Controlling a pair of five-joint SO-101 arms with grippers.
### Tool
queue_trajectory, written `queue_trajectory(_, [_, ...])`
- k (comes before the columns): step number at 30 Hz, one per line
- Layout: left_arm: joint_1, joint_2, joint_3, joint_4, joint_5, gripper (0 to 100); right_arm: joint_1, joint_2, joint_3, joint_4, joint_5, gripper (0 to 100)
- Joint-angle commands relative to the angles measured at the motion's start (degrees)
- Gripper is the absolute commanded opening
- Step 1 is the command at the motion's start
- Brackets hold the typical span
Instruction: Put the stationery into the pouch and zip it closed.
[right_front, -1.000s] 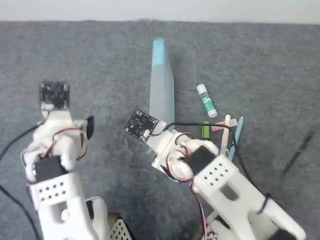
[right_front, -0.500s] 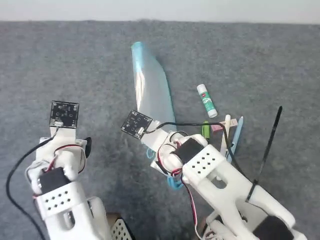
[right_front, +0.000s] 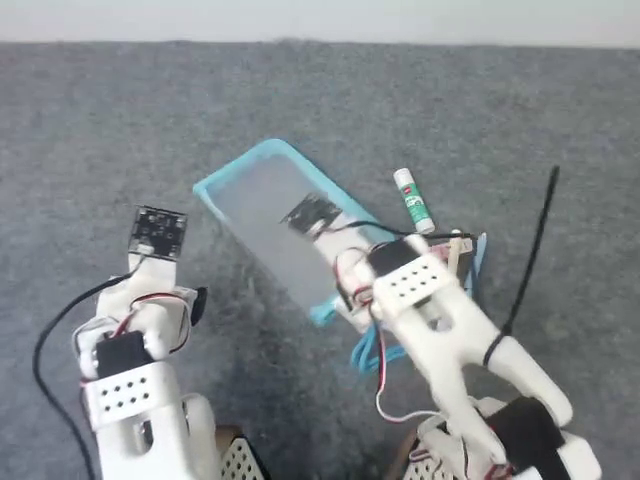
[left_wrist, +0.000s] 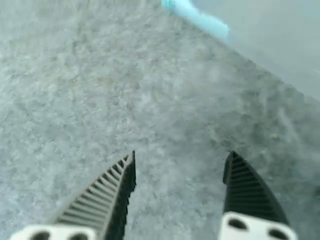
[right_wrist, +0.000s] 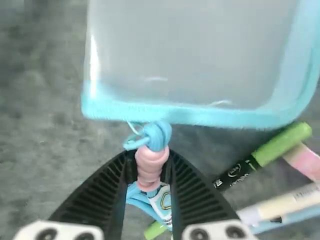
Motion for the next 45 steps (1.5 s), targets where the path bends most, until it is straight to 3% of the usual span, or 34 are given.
queue_trajectory(1, [5.19,0.62,-0.84,-1.49,-0.53,27,1.27,-7.08,-2.29,-0.40,0.18,0.6])
queue_trajectory(7, [19.96,0.62,-1.10,-1.49,1.41,35,0.84,-13.85,-2.20,-0.48,-1.76,0.6])
queue_trajectory(11, [29.63,0.53,-3.21,-1.67,6.07,35,-3.65,-17.27,-2.20,-0.92,-1.85,0.6])
queue_trajectory(15, [34.81,0.44,-4.79,-1.49,8.97,35,-5.85,-18.77,-2.99,-1.01,-3.69,0.6])
queue_trajectory(21, [34.29,0.44,-4.62,-4.04,12.31,35,-5.93,-18.77,-5.80,-0.31,-4.57,0.6])
queue_trajectory(29, [25.67,0.79,0.57,-15.38,13.27,32,-6.37,-19.30,-5.19,1.54,-4.57,0.6])
queue_trajectory(41, [24.26,0.53,1.01,-16.00,13.27,28,-6.20,-19.21,-1.41,1.10,-4.04,0.6])
queue_trajectory(45, [23.91,0.53,1.01,-16.00,13.27,28,-2.15,-19.30,1.58,-0.04,-3.69,0.6])
